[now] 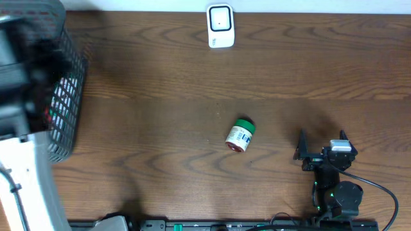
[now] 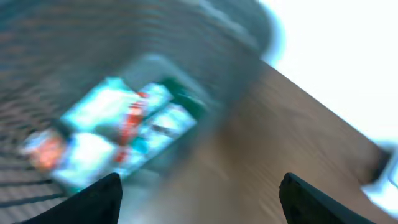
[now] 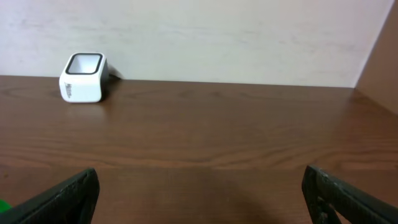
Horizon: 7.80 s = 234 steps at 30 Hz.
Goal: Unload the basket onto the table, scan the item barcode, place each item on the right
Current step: 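Reach the left gripper into the basket and grasp the white tub, then lift the white tub out and carry it beside the jar, then set the white tub down left of the jar and release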
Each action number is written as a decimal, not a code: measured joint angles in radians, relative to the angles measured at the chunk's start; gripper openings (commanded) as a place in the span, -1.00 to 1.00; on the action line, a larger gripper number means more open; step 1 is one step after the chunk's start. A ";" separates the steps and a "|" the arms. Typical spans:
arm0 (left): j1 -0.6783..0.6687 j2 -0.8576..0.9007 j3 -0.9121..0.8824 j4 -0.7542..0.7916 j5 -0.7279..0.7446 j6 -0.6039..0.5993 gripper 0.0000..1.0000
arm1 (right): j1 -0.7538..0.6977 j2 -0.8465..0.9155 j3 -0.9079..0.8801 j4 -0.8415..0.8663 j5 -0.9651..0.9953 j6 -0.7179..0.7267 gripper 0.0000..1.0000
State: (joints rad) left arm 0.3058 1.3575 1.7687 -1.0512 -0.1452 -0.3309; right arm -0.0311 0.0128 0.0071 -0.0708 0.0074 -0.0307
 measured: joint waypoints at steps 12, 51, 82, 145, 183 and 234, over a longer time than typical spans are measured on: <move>0.366 0.250 0.000 -0.015 0.003 0.059 0.96 | 0.008 0.000 0.000 0.000 0.000 0.000 0.98; 0.425 0.546 -0.198 0.069 0.019 0.572 0.96 | 0.014 0.000 0.000 0.000 0.000 0.000 0.98; 0.426 0.546 -0.343 0.253 0.077 0.555 0.47 | 0.014 0.000 0.000 0.000 0.000 0.000 0.98; -0.813 0.447 -0.259 0.047 0.402 0.192 0.34 | 0.014 0.000 0.000 0.000 0.000 0.000 0.98; -0.949 0.623 -0.323 0.188 0.250 0.042 0.79 | 0.014 0.000 0.000 0.000 0.000 0.000 0.98; -0.670 0.036 -0.323 0.183 0.123 0.055 0.84 | 0.014 0.000 0.000 0.000 0.000 0.000 0.99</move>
State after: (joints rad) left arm -0.3641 1.3937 1.4460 -0.8684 -0.0219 -0.2756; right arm -0.0174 0.0132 0.0071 -0.0708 0.0074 -0.0307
